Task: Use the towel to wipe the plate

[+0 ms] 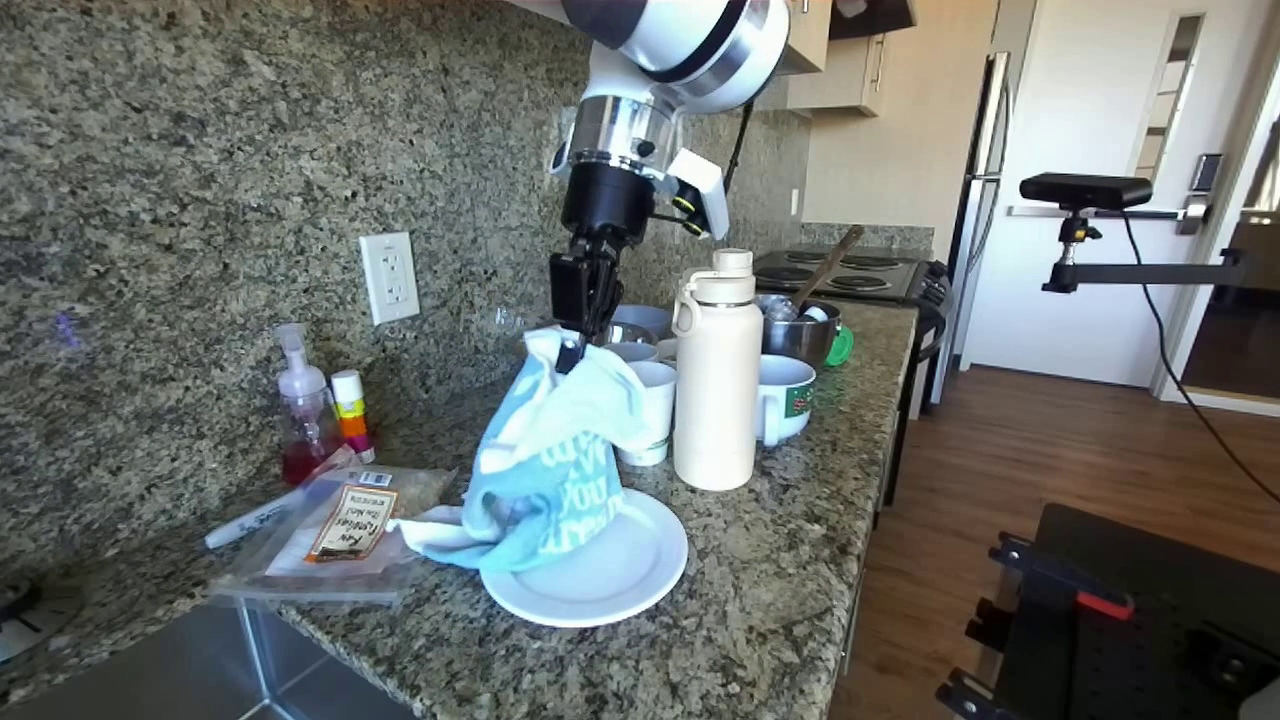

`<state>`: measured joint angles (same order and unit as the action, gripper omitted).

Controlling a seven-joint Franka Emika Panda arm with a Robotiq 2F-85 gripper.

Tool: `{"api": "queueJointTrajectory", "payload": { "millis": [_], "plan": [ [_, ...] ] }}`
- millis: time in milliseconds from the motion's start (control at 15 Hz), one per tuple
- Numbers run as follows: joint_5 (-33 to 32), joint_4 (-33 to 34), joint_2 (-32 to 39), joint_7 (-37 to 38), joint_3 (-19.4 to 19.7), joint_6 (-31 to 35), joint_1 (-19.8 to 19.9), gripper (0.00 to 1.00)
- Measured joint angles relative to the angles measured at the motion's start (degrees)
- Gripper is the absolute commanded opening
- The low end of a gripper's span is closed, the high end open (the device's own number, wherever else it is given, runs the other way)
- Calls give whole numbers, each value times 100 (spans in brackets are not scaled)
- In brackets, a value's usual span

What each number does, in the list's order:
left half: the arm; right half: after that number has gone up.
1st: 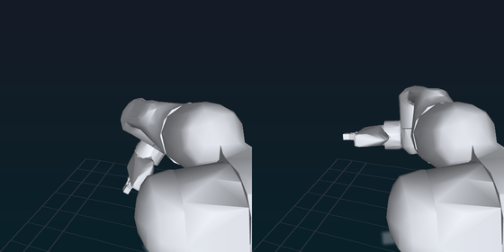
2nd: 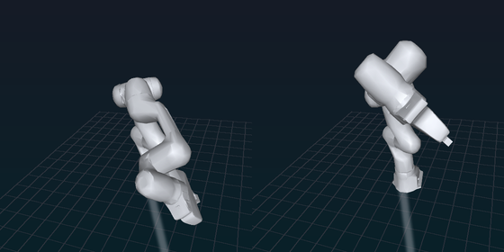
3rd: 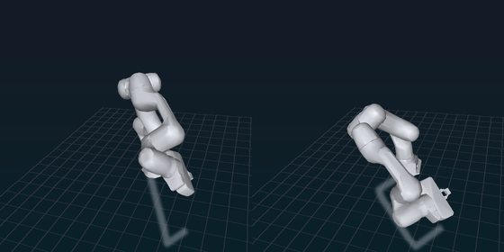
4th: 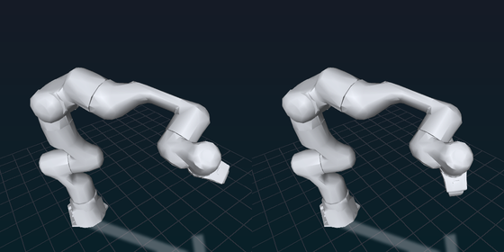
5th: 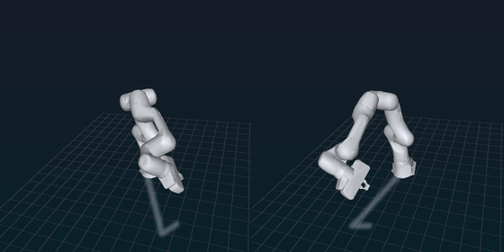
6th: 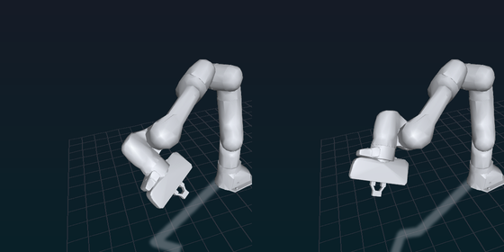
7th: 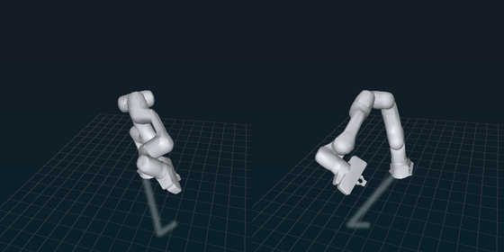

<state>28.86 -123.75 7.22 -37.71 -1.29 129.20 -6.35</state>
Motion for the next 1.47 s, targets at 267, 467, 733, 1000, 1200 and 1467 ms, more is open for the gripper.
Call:
{"api": "queueJointTrajectory", "payload": {
  "millis": [267,467,733,1000,1200,1467],
  "plan": [
    [-765,441,278,190,-136,-34,9,2],
    [-800,775,578,56,-319,-82,64,2],
    [-793,1152,1124,-183,-526,-163,215,2],
    [-790,1357,1649,-396,-646,-226,440,2],
    [-796,1446,1959,-601,-694,-350,595,2],
    [-800,1603,2273,-900,-755,-561,703,2]
  ]
}}
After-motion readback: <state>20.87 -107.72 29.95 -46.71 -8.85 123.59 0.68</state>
